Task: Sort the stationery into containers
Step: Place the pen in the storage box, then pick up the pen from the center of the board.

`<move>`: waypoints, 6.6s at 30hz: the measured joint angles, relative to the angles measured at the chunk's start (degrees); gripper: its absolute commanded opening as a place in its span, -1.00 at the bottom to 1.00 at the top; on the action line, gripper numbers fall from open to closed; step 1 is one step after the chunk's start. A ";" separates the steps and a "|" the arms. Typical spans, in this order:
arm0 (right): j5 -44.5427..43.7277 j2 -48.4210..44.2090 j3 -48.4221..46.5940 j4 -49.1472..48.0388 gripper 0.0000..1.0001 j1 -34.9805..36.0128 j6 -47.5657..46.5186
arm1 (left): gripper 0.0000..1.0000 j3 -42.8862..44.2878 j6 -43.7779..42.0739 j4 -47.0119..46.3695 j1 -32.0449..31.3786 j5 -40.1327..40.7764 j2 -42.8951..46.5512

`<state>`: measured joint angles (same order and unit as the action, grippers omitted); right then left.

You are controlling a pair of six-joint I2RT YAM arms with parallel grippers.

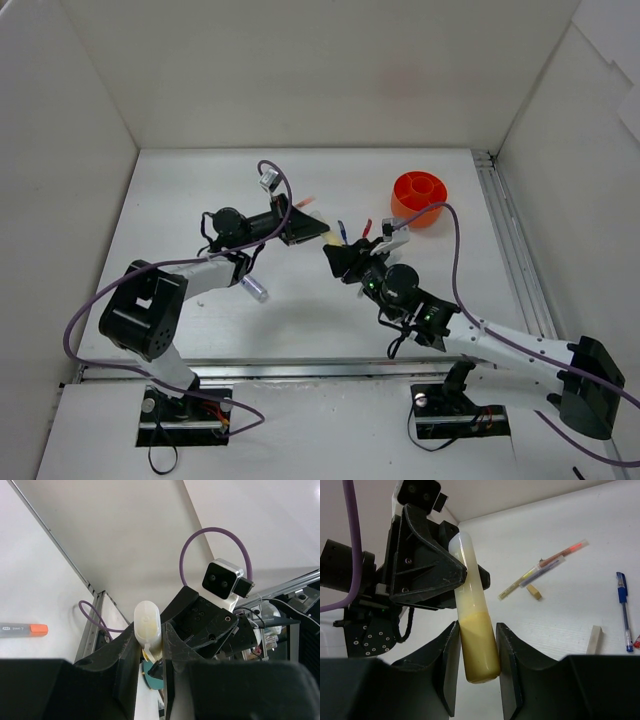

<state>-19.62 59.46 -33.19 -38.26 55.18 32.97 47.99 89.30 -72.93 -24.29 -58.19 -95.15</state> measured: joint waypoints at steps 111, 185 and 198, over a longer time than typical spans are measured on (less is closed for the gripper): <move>21.94 55.34 -79.03 85.35 0.07 -51.36 -29.55 | 0.99 1.05 -66.14 83.45 -5.75 68.57 45.03; 33.42 18.49 -24.61 62.64 -1.00 -14.34 -26.67 | 0.99 -1.01 -68.74 72.96 -5.60 35.32 30.58; 31.50 21.38 -31.65 61.35 -1.00 -10.08 -30.38 | 0.95 -0.59 -61.05 62.47 -5.60 26.47 21.79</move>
<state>11.88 80.84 -64.84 23.09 45.10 2.59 47.40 28.25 -10.46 -29.89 -31.73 -73.36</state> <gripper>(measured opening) 0.259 0.996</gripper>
